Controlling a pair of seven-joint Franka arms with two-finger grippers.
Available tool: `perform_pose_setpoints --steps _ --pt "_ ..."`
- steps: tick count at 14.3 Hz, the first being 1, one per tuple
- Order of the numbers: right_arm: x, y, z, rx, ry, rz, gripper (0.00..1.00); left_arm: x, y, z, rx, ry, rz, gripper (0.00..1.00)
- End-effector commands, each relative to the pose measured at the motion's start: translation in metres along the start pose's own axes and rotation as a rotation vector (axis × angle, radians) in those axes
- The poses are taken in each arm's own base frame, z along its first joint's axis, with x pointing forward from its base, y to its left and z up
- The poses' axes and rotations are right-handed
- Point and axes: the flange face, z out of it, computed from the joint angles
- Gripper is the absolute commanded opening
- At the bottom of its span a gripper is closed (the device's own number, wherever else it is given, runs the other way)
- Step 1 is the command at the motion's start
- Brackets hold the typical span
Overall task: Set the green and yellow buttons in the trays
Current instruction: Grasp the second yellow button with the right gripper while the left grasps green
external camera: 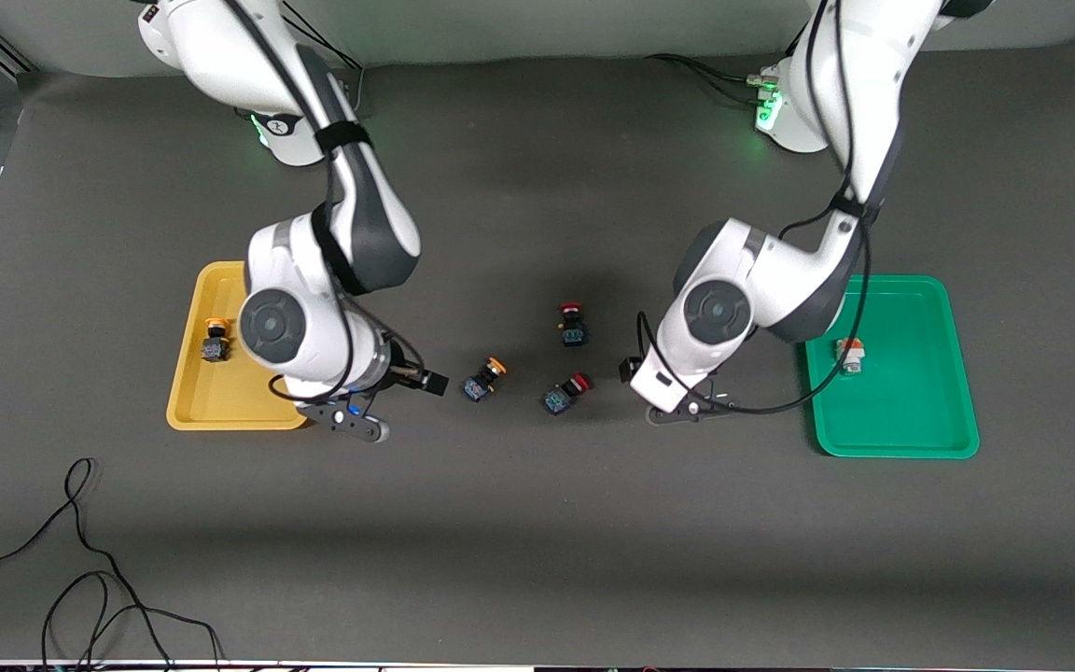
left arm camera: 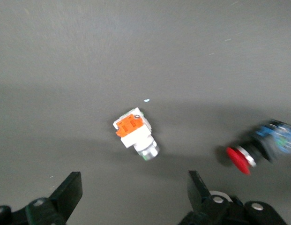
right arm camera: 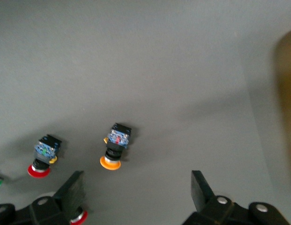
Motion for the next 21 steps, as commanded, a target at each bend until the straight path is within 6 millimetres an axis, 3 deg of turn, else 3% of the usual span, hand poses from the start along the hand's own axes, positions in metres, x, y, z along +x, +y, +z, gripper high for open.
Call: perform_pose_setpoints --steps 1,4,6,8,11,12,14,16,18,19,20,21 --pt "-0.017 -0.008 0.003 -0.038 -0.024 -0.073 1.00 0.009 0.003 0.033 0.008 -0.011 -0.158 1.00" --pt "-0.016 -0.016 0.024 0.027 -0.039 -0.017 1.00 0.008 0.002 0.048 0.011 -0.032 -0.284 1.00" --pt "-0.018 -0.033 0.043 0.097 -0.047 0.052 1.00 0.010 0.004 0.048 -0.033 -0.042 -0.352 1.00" --pt "-0.019 -0.049 0.074 0.106 -0.001 0.116 1.00 0.014 0.002 0.055 -0.047 -0.041 -0.378 0.99" --pt "-0.026 -0.067 0.133 0.088 0.065 0.160 1.00 0.014 0.002 0.062 -0.043 -0.046 -0.379 0.89" --pt "-0.027 -0.070 0.151 0.082 0.086 0.167 1.00 0.014 0.002 0.063 -0.042 -0.047 -0.379 0.84" --pt "-0.034 -0.074 0.178 0.054 0.116 0.151 1.00 0.014 0.001 0.063 -0.041 -0.045 -0.378 0.57" --pt "-0.035 -0.071 0.188 0.032 0.125 0.132 1.00 0.016 -0.002 0.064 -0.037 -0.043 -0.380 0.33" --pt "-0.034 -0.069 0.191 0.026 0.124 0.123 0.95 0.019 -0.002 0.058 -0.043 -0.035 -0.382 0.19" --pt "-0.033 -0.069 0.191 0.022 0.127 0.114 0.66 0.022 -0.002 0.048 -0.047 -0.028 -0.375 0.18" --pt "-0.032 -0.069 0.188 0.023 0.128 0.114 0.16 0.032 -0.007 0.032 -0.056 -0.015 -0.383 0.17" --pt "-0.031 -0.068 0.185 0.024 0.128 0.115 0.00 0.036 -0.011 0.009 -0.057 -0.017 -0.383 0.16"
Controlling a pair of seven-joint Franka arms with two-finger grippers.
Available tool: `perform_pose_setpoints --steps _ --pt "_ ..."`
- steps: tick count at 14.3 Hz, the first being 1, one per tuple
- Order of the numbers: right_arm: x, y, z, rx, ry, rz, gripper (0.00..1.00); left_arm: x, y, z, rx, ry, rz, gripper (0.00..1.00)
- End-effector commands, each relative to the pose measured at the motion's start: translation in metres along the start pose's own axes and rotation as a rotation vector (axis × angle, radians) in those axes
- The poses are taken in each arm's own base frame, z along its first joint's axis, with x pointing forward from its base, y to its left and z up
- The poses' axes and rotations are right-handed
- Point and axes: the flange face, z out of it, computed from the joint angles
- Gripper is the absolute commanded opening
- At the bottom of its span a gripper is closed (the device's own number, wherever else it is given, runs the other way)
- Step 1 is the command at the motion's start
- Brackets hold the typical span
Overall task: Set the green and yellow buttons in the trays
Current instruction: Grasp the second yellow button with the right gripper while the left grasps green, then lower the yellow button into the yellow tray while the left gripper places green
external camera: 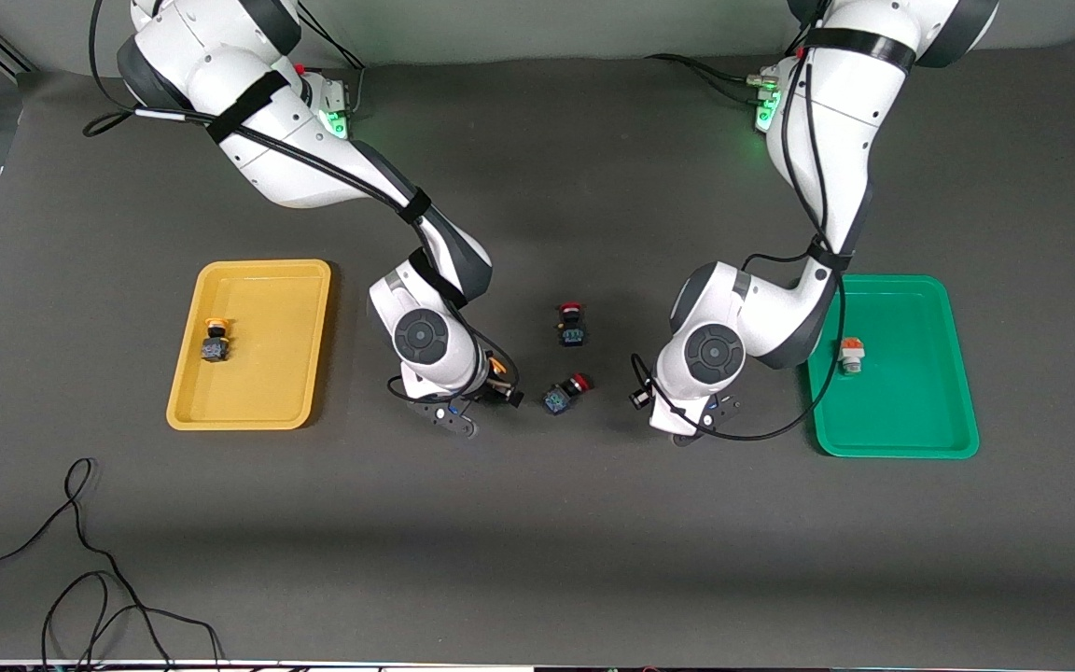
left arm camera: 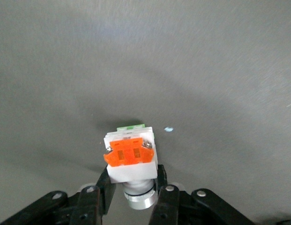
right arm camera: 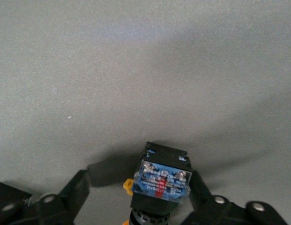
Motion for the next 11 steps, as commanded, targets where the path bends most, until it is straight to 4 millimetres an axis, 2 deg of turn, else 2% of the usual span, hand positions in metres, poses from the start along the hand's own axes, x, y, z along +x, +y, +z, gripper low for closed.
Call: perform_pose_setpoints --steps 1,3,4,6,7,10,11 --pt "0.006 -0.002 -0.013 -0.001 0.020 -0.002 0.00 0.016 -0.002 -0.068 -0.010 0.003 -0.003 0.16" --pt "0.012 -0.001 -0.023 -0.027 0.007 0.002 0.00 0.026 -0.016 -0.127 0.001 -0.021 0.045 0.15" --pt "0.014 -0.002 -0.030 -0.042 0.001 0.002 0.00 0.034 -0.031 -0.152 0.002 -0.031 0.062 0.15" --pt "0.036 0.004 -0.066 -0.071 -0.013 0.007 0.00 0.058 -0.073 -0.188 0.024 -0.068 0.121 0.14" --pt "0.042 0.011 -0.090 -0.101 -0.041 -0.055 0.00 0.072 -0.098 -0.200 0.041 -0.100 0.178 0.14" --pt "0.077 0.058 -0.181 -0.105 -0.118 -0.163 0.00 0.116 -0.176 -0.215 0.061 -0.168 0.345 0.14" --pt "0.087 0.078 -0.203 -0.118 -0.131 -0.216 0.00 0.129 -0.200 -0.216 0.064 -0.173 0.380 0.14"
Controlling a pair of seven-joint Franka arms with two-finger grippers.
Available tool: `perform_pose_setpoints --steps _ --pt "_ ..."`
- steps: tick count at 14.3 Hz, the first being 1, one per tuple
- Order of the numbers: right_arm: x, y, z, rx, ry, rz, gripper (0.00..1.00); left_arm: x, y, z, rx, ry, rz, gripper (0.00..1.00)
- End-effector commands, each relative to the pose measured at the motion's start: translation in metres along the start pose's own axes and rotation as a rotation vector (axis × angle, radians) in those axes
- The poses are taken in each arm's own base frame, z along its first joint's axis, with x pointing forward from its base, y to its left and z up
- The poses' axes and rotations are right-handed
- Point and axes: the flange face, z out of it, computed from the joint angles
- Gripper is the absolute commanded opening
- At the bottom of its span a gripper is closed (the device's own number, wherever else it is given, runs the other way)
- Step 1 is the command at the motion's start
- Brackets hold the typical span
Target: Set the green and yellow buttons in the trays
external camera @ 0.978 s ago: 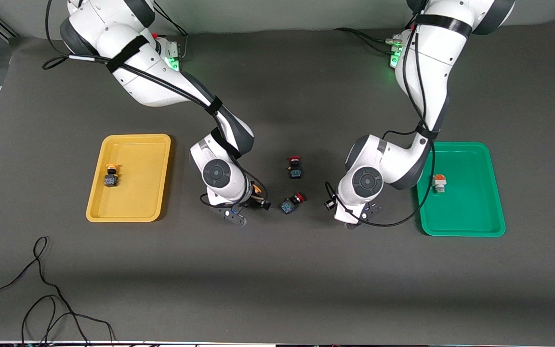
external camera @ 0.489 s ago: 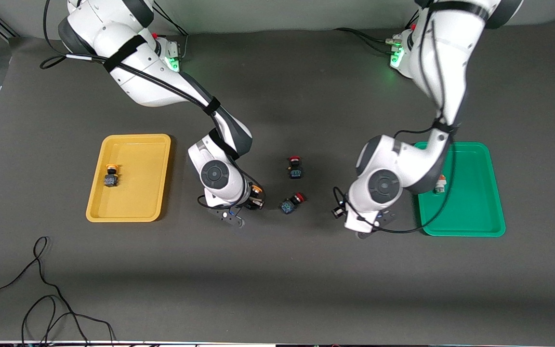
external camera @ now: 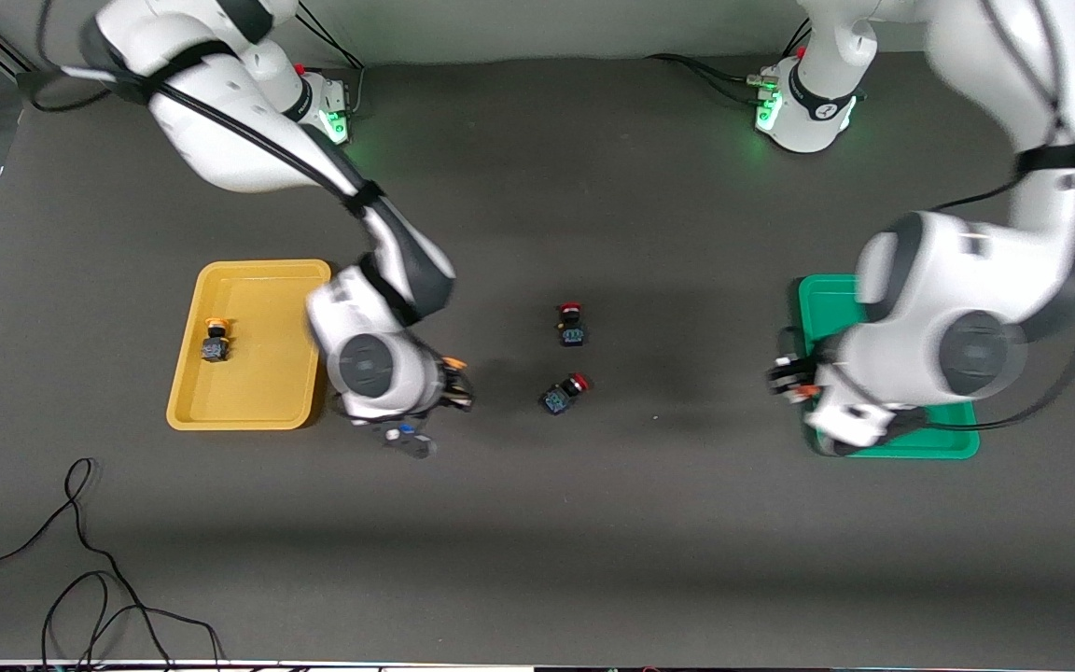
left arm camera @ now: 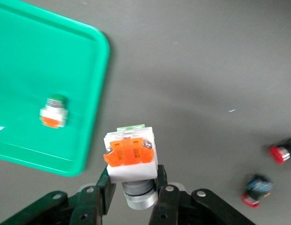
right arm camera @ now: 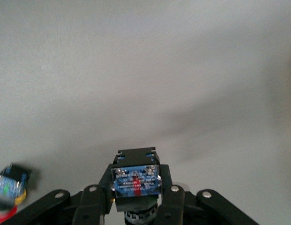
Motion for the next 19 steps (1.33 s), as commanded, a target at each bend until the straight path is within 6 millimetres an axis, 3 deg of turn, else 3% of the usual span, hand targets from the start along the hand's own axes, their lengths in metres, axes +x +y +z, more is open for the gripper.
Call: perform_pose_setpoints --steps 1,4,6,8,10,14,15,16,17,18,19 --pt "0.005 0.071 -0.070 -0.008 -0.036 -0.133 0.00 0.008 -0.069 0.006 0.024 -0.031 0.129 0.14" --pt "0.015 0.174 -0.095 -0.042 0.002 -0.238 0.00 0.032 -0.135 0.033 0.079 -0.019 0.231 0.14" --pt "0.010 0.244 -0.095 -0.023 0.040 -0.269 0.00 0.042 -0.172 0.080 0.101 0.025 0.287 0.14" --pt "0.001 0.297 -0.067 0.000 0.080 -0.273 0.00 0.043 -0.197 0.137 0.128 0.081 0.328 0.14" --pt "-0.004 0.304 -0.032 0.003 0.099 -0.264 0.00 0.041 -0.203 0.183 0.128 0.110 0.346 0.14" --pt "0.007 0.303 0.039 0.005 0.119 -0.234 0.00 0.039 -0.204 0.196 0.129 0.094 0.352 0.21" --pt "0.014 0.301 0.060 0.010 0.124 -0.220 0.00 0.039 -0.203 0.195 0.130 0.094 0.354 0.31" --pt "0.019 0.299 0.077 0.006 0.135 -0.219 0.00 0.040 -0.203 0.193 0.131 0.095 0.359 0.62" --pt "0.020 0.297 0.088 0.000 0.136 -0.222 0.07 0.040 -0.203 0.189 0.133 0.093 0.376 0.85" --pt "0.021 0.297 0.092 -0.002 0.135 -0.222 0.48 0.040 -0.204 0.183 0.135 0.085 0.385 0.99" --pt "0.021 0.297 0.089 0.000 0.137 -0.222 0.76 0.041 -0.205 0.172 0.140 0.075 0.389 0.99"
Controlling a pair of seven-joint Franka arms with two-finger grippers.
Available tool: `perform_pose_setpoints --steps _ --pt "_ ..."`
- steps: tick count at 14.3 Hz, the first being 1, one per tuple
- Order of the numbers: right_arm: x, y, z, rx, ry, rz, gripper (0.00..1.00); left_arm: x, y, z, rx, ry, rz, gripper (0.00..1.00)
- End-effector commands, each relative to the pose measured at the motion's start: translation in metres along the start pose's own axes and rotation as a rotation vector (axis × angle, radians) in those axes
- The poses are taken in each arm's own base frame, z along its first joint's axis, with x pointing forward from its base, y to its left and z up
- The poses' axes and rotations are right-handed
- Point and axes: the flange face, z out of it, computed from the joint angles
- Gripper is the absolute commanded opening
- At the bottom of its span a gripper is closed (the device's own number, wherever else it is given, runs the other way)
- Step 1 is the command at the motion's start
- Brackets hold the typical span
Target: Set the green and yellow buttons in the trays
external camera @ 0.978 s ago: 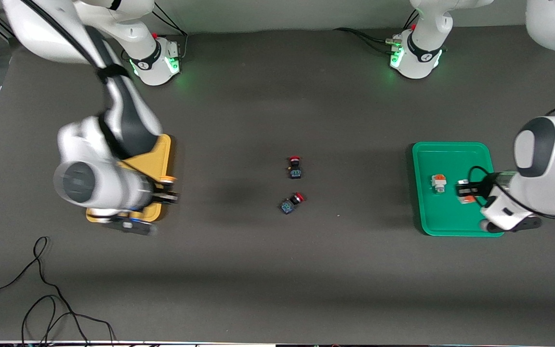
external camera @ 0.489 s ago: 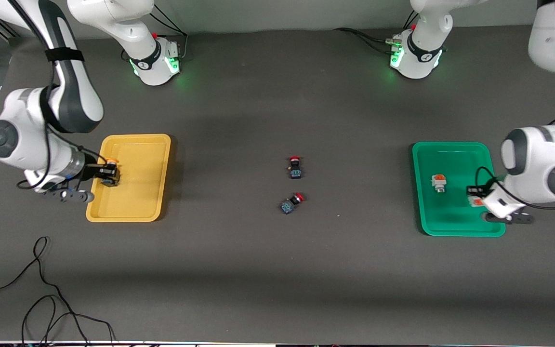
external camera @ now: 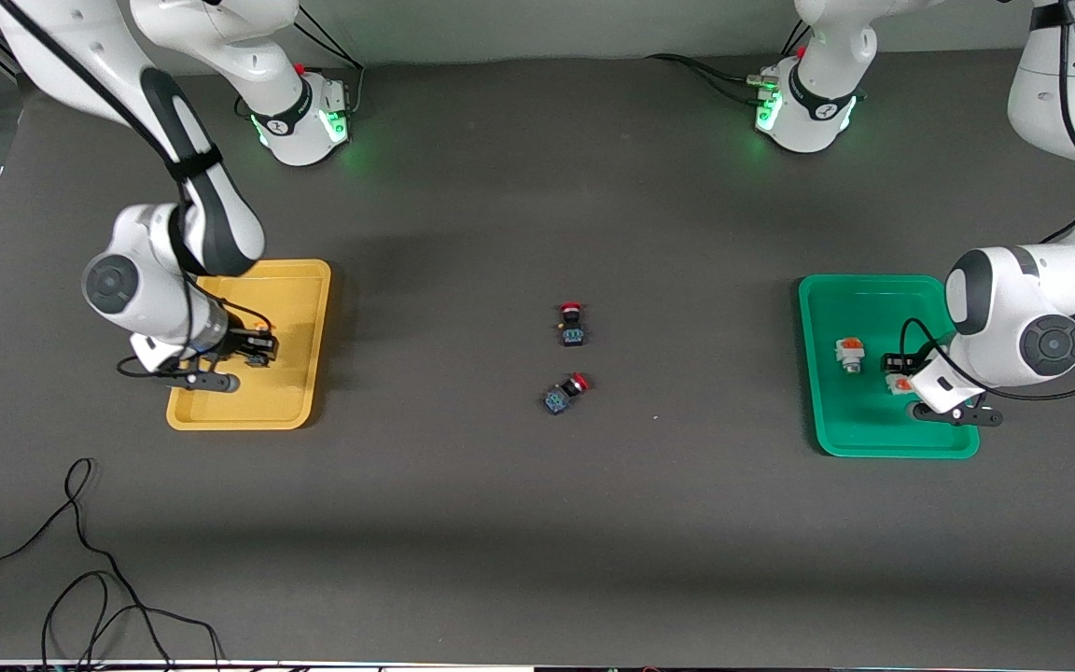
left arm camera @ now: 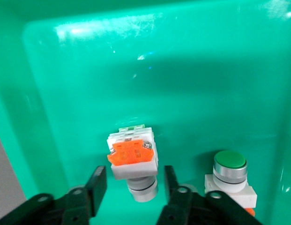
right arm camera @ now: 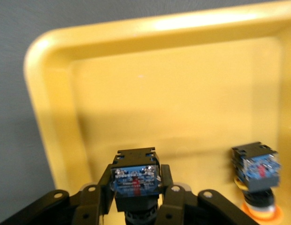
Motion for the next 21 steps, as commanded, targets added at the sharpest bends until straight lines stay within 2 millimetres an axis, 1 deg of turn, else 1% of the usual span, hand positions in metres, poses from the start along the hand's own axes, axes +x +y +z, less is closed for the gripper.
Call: perform_pose_setpoints --steps 1,2,3,4,6,8,9,11,12,13,15,17,18,19,20,21 --pt "0.006 -0.005 -0.012 0.015 0.022 0.005 0.99 0.000 -0.007 -0.040 0.020 -0.018 0.029 0.99" --pt "0.008 -0.006 -0.029 0.022 0.031 0.002 1.00 0.003 -0.010 -0.059 0.022 -0.028 0.027 0.99" --pt "0.012 -0.008 -0.052 0.029 0.019 0.001 1.00 0.005 -0.014 -0.085 0.021 -0.043 0.017 0.99" --pt "0.019 -0.012 -0.082 0.033 -0.015 -0.004 1.00 0.007 -0.015 -0.111 0.020 -0.053 0.013 1.00" --pt "0.030 -0.017 -0.149 0.040 -0.068 -0.020 1.00 0.001 -0.014 -0.163 0.031 -0.040 0.010 1.00" --pt "0.024 -0.012 -0.218 0.056 -0.043 -0.039 1.00 -0.016 -0.010 -0.207 0.020 0.000 -0.004 1.00" --pt "0.019 -0.010 -0.248 0.062 -0.029 -0.043 1.00 -0.027 -0.009 -0.227 0.002 0.017 -0.016 1.00" --pt "0.012 -0.008 -0.296 0.074 -0.035 -0.042 1.00 -0.048 -0.005 -0.264 -0.017 0.033 -0.026 1.00" --pt "0.005 -0.005 -0.315 0.081 -0.026 -0.043 1.00 -0.056 -0.002 -0.280 -0.034 0.036 -0.031 1.00" --pt "-0.001 -0.003 -0.327 0.088 -0.004 -0.047 1.00 -0.063 0.000 -0.293 -0.046 0.038 -0.034 1.00" --pt "-0.007 -0.001 -0.340 0.093 0.015 -0.050 1.00 -0.075 0.005 -0.317 -0.066 0.036 -0.033 1.00" --pt "-0.009 0.001 -0.341 0.095 0.017 -0.053 1.00 -0.081 0.015 -0.337 -0.061 0.043 -0.032 1.00" --pt "-0.009 0.007 -0.343 0.097 0.017 -0.044 1.00 -0.085 0.022 -0.347 -0.057 0.052 -0.024 1.00" --pt "-0.014 0.003 -0.348 0.095 0.016 -0.056 1.00 -0.089 0.027 -0.355 -0.056 0.054 -0.016 1.00" --pt "-0.016 0.003 -0.350 0.094 0.010 -0.057 1.00 -0.094 0.031 -0.365 -0.054 0.061 -0.011 1.00" --pt "-0.020 -0.001 -0.353 0.093 0.002 -0.064 1.00 -0.097 0.042 -0.373 -0.052 0.064 -0.005 1.00"
